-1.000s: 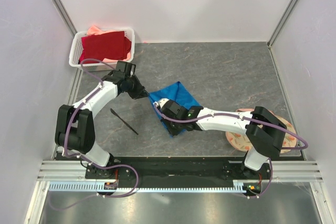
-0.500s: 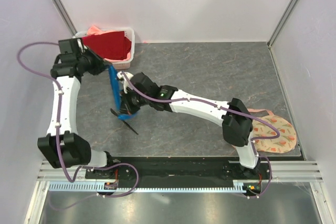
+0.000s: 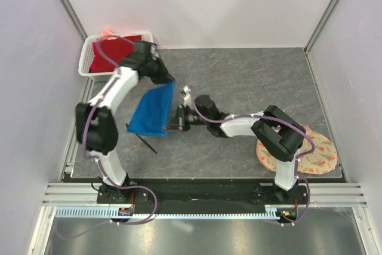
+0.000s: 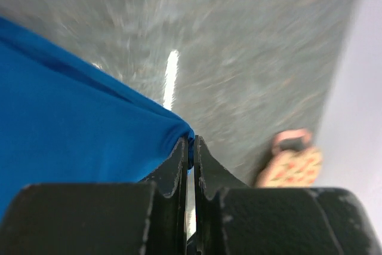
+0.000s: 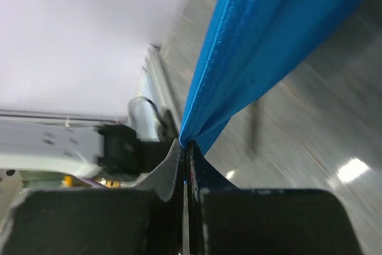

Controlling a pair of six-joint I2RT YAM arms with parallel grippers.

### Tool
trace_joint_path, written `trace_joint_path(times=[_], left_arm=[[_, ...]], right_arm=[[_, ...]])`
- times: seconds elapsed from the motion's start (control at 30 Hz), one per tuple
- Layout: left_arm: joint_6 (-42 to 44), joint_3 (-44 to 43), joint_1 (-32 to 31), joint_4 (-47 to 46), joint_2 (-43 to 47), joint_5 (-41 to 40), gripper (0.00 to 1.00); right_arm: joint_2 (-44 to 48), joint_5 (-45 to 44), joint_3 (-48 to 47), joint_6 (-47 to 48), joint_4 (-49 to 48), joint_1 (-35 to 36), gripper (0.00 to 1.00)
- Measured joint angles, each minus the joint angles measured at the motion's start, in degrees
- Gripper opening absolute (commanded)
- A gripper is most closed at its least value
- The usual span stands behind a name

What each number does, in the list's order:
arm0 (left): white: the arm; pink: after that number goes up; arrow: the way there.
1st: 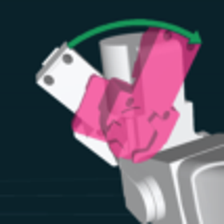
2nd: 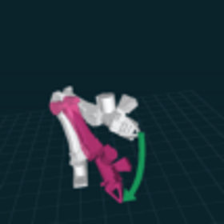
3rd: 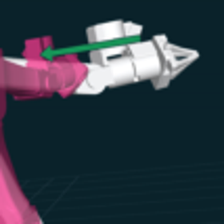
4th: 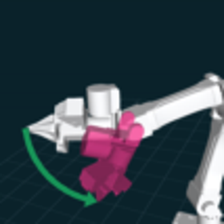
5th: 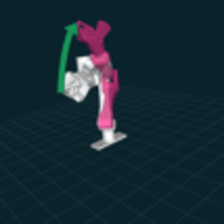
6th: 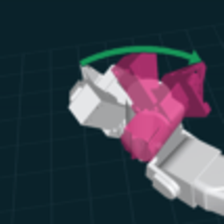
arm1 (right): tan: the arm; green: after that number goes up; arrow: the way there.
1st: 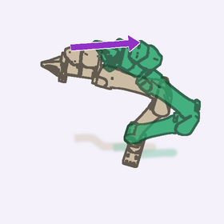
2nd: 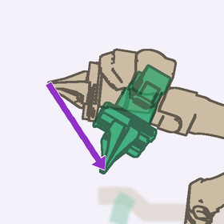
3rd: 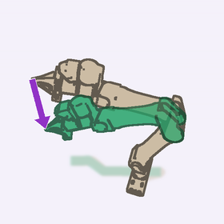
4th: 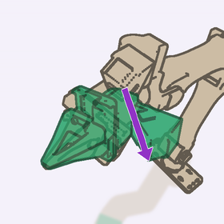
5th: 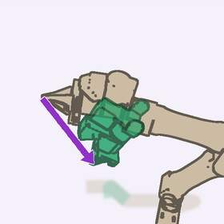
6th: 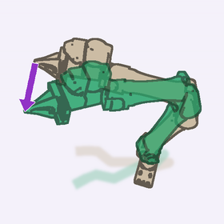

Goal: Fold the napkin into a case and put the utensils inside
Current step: Turn over the upper triangle folded napkin at the center of the board.

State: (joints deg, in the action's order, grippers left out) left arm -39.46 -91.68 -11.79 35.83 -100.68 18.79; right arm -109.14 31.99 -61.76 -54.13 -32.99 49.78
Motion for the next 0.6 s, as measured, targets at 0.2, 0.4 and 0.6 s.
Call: trace_joint_path(times=[0.2, 0.4, 0.6], left_arm=[[0.0, 0.4, -11.9, -5.5, -17.2, -3.4, 0.04], [0.0, -2.7, -18.5, -7.5, -22.8, -5.4, 0.06], [0.0, -4.6, -20.9, -8.9, -23.3, -5.4, 0.26]], right_arm=[[0.0, 2.8, 20.6, -2.0, -6.1, -6.0, 0.0], [5.6, 1.7, 29.4, -0.2, -4.8, -8.4, 0.0], [11.3, -2.7, 32.5, 1.7, -1.8, -9.0, 0.21]])
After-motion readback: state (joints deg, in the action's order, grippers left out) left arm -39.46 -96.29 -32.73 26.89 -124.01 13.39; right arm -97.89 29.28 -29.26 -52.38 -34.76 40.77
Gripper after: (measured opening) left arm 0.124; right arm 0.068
